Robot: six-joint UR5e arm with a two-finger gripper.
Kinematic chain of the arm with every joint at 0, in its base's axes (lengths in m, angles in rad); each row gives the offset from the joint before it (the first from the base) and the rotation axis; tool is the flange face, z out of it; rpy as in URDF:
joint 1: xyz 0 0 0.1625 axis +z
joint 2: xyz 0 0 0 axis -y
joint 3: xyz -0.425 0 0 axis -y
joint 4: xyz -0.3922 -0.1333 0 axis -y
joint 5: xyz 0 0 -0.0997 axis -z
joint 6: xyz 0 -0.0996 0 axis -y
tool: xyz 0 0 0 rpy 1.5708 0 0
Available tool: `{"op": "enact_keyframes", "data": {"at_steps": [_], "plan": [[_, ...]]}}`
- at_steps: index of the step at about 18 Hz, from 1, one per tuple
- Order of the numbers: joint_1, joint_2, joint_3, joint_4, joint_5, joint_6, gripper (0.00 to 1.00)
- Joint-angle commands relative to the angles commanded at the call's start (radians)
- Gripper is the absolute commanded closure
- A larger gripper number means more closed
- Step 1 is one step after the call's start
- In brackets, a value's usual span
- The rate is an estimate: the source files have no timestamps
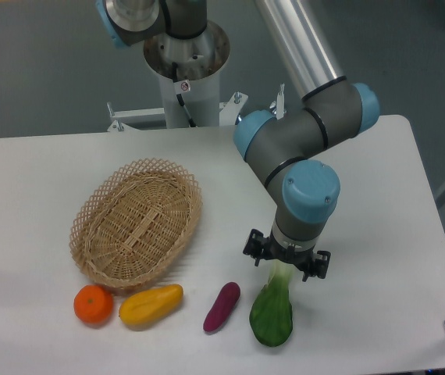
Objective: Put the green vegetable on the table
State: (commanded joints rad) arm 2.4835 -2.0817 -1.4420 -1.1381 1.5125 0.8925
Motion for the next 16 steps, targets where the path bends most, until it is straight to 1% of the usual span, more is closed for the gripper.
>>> {"op": "enact_keyframes", "data": {"at_steps": [3,4,6,9,10,14,16], "plan": [[0.014,0.021,0.000,-0.054,0.002,0.135,0.00],[0.020,0.026,0.002,-0.063,0.006,0.155,0.00],[0.058,0.046,0.006,-0.081,0.000,0.201,0.00],[0.092,0.066,0.032,-0.172,0.002,0.299,0.00],[0.104,0.066,0.044,-0.187,0.003,0.327,0.00],[0.135,0.042,0.090,-0.189,0.008,0.451,0.00],[0.140,0.023,0.112,-0.184,0.009,0.459,0.00]]}}
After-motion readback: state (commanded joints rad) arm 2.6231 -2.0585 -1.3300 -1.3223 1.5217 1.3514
